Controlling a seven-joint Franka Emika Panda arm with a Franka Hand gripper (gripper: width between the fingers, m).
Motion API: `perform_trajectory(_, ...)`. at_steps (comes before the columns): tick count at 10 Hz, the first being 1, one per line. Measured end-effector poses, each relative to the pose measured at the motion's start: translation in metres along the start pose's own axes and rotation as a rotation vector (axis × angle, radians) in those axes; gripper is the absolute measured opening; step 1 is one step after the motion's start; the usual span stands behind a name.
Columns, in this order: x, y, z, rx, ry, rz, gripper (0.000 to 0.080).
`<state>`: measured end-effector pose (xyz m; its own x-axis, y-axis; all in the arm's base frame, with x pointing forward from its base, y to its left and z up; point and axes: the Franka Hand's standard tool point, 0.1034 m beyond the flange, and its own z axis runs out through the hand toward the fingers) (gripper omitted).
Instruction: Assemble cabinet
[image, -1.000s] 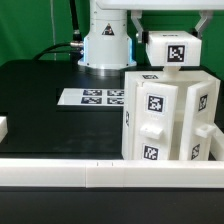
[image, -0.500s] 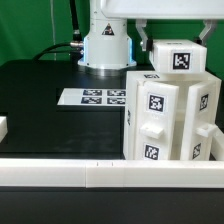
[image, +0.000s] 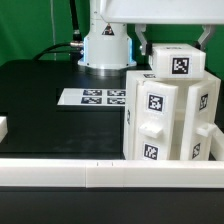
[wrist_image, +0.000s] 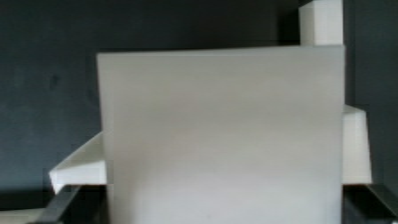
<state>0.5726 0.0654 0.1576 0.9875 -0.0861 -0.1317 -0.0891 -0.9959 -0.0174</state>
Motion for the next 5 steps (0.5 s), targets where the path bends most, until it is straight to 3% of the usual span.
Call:
perform_trajectory(4,0.0,0.0,0.0,0.0,0.0,0.0,0.0564)
perform_trajectory(5,0.0,0.0001,0.0001,0.0,0.0,0.0,0.0659)
